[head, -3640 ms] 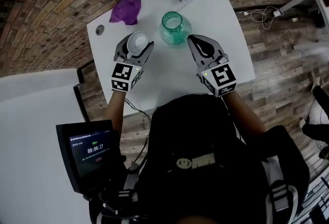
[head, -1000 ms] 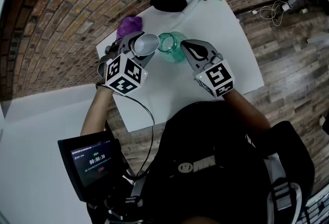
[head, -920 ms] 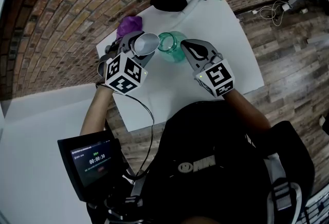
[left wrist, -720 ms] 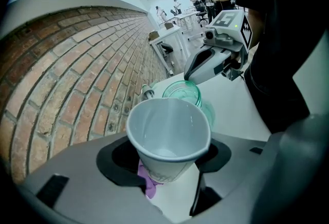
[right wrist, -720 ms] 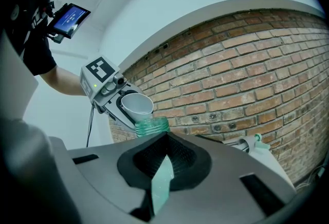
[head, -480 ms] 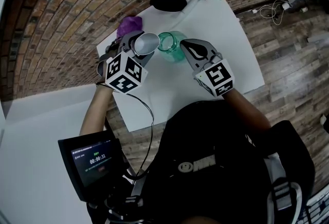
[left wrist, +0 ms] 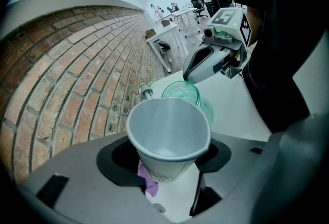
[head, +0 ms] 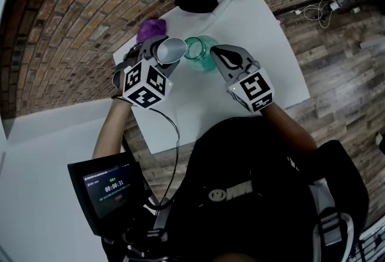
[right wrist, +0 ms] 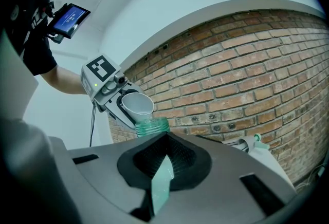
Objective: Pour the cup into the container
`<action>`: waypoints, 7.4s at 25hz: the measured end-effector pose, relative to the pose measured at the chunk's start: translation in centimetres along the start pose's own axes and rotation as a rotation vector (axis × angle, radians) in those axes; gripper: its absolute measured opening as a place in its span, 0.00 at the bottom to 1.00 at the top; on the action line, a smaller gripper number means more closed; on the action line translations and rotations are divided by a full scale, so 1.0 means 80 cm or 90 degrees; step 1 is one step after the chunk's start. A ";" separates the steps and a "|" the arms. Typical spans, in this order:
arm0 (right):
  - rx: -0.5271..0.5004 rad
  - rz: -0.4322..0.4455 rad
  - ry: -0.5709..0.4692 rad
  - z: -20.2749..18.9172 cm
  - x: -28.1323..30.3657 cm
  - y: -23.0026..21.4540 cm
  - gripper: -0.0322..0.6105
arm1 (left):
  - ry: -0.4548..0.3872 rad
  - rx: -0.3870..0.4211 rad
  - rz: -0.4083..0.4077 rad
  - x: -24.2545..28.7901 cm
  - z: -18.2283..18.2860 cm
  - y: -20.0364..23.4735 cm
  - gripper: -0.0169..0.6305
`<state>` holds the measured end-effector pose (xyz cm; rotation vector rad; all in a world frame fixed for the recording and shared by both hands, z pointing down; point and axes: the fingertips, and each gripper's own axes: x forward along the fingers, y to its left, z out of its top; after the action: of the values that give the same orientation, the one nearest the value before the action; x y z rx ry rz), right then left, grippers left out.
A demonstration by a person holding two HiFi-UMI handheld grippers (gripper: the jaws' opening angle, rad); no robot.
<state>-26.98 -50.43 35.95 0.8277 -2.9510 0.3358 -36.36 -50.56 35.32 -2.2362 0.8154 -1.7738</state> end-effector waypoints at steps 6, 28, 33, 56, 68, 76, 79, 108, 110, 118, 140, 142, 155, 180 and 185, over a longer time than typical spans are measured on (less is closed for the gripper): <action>-0.002 -0.001 0.003 -0.001 -0.001 -0.001 0.04 | 0.006 0.006 -0.002 0.000 -0.001 0.000 0.47; 0.000 0.000 0.001 0.000 0.000 0.001 0.04 | 0.014 0.015 -0.004 0.000 -0.001 0.000 0.47; 0.001 0.000 0.000 -0.001 0.000 0.001 0.04 | 0.016 0.017 -0.005 0.000 -0.001 0.000 0.47; 0.008 -0.001 -0.008 0.002 -0.003 0.001 0.04 | 0.039 0.047 -0.013 -0.003 0.007 0.005 0.47; 0.008 0.000 -0.009 0.003 -0.003 0.001 0.04 | 0.059 0.076 -0.005 -0.003 0.004 0.008 0.47; 0.008 0.001 -0.008 0.003 -0.003 0.001 0.04 | 0.059 0.074 -0.005 -0.003 0.003 0.008 0.47; 0.009 0.002 -0.009 0.004 -0.003 0.002 0.04 | 0.059 0.073 -0.006 -0.002 0.004 0.007 0.47; 0.009 -0.001 -0.005 0.004 0.000 0.000 0.04 | 0.064 0.090 -0.003 0.002 0.002 0.010 0.47; 0.009 -0.001 -0.006 0.004 -0.001 0.000 0.04 | 0.066 0.093 -0.002 0.002 0.002 0.010 0.47; 0.010 -0.002 -0.008 0.005 -0.002 0.002 0.04 | 0.071 0.099 0.000 0.002 0.001 0.010 0.47; 0.006 -0.002 -0.008 0.007 -0.004 0.002 0.04 | 0.081 0.114 0.005 0.002 0.000 0.010 0.47; 0.006 -0.002 -0.011 0.008 -0.004 0.003 0.04 | 0.081 0.114 0.006 0.002 0.000 0.010 0.47; 0.003 0.001 -0.008 0.008 -0.002 0.005 0.04 | 0.082 0.125 0.008 0.003 0.000 0.010 0.47; 0.005 0.003 -0.010 0.009 -0.001 0.009 0.04 | 0.093 0.147 0.010 0.002 0.000 0.011 0.47; 0.007 0.004 -0.010 0.009 -0.001 0.009 0.04 | 0.094 0.148 0.011 0.002 0.000 0.011 0.47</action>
<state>-27.31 -49.96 35.07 0.8273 -2.9697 0.3469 -36.61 -51.35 35.09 -1.9663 0.6142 -1.9342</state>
